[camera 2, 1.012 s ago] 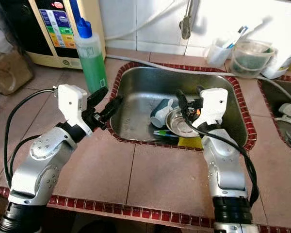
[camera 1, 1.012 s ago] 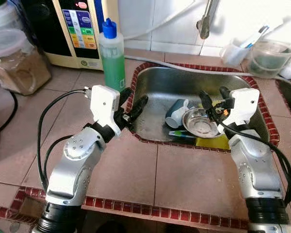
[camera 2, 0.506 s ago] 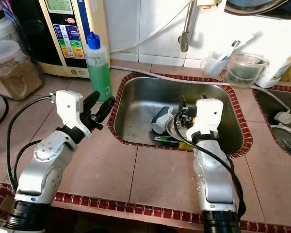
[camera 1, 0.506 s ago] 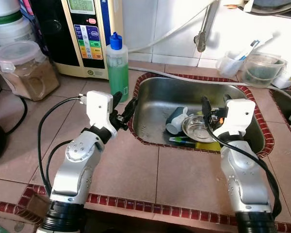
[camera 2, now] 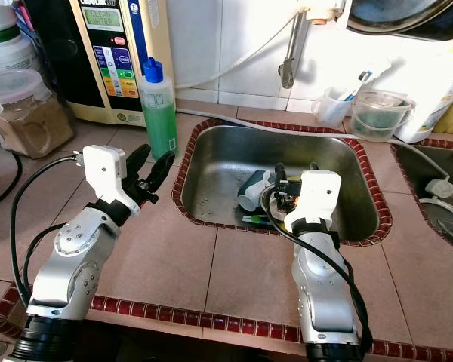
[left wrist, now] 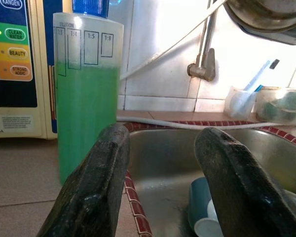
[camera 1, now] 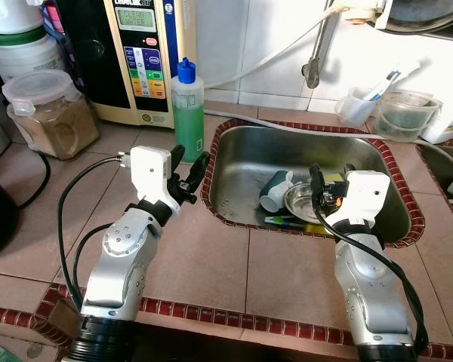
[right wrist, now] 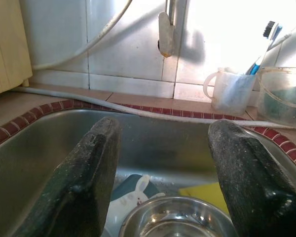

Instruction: Kitchen organization

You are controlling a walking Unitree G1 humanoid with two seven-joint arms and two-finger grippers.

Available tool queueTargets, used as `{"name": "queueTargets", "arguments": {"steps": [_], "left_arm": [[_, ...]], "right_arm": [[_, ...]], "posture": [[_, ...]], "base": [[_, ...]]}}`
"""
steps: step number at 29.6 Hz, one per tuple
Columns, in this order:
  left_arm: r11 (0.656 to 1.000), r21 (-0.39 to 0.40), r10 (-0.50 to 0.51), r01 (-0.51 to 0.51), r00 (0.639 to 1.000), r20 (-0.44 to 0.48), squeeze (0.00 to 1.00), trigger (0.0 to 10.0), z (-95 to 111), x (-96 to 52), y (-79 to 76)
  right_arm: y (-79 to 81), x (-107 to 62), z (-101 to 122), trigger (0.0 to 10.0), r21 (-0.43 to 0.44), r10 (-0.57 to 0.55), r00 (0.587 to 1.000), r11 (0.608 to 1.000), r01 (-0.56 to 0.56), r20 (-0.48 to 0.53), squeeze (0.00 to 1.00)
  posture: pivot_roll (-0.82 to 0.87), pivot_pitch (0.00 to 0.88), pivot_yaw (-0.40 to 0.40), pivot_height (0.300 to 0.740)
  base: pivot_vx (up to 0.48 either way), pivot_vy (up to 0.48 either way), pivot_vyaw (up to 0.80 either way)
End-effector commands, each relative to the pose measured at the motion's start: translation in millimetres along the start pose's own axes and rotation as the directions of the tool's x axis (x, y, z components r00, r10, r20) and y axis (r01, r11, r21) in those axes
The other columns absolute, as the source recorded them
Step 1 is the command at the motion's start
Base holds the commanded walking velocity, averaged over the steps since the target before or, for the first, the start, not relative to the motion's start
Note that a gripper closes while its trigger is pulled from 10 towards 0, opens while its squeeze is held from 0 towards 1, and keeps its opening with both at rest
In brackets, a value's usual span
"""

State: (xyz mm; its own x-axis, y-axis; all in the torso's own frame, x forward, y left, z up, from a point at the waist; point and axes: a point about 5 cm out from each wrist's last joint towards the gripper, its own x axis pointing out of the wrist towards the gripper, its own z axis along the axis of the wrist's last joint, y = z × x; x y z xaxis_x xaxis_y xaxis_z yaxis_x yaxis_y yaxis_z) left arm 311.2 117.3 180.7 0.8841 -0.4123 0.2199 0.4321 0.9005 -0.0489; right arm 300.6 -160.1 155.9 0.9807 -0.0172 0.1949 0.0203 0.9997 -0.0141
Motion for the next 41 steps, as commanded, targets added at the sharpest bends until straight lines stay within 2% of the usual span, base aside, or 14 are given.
{"name": "queueTargets", "arguments": {"steps": [1,22,41], "left_arm": [[1.000,-0.006,0.006,-0.006,1.000,-0.014,0.00,10.0,-3.7,-2.0,0.5],[0.999,0.003,-0.037,0.038,0.998,-0.042,0.00,10.0,-11.4,-8.9,-5.5],[0.998,0.020,-0.053,0.054,0.998,-0.034,0.00,10.0,-7.0,-7.0,-6.4]], "right_arm": [[-0.9,1.8,8.1,10.0,-0.008,-0.001,1.000,1.000,0.001,0.029,0.00],[-3.3,-5.3,-0.5,10.0,-0.017,-0.005,1.000,1.000,0.005,-0.005,0.00],[-5.2,-5.1,0.3,10.0,-0.020,-0.012,1.000,1.000,0.012,-0.008,0.00]], "posture": [[-0.09,0.028,0.000,0.703],[-0.10,0.021,-0.003,0.703],[-0.10,0.030,0.000,0.703]], "base": [[0.000,0.000,0.00],[0.000,0.000,0.00],[0.000,-0.013,0.00]]}}
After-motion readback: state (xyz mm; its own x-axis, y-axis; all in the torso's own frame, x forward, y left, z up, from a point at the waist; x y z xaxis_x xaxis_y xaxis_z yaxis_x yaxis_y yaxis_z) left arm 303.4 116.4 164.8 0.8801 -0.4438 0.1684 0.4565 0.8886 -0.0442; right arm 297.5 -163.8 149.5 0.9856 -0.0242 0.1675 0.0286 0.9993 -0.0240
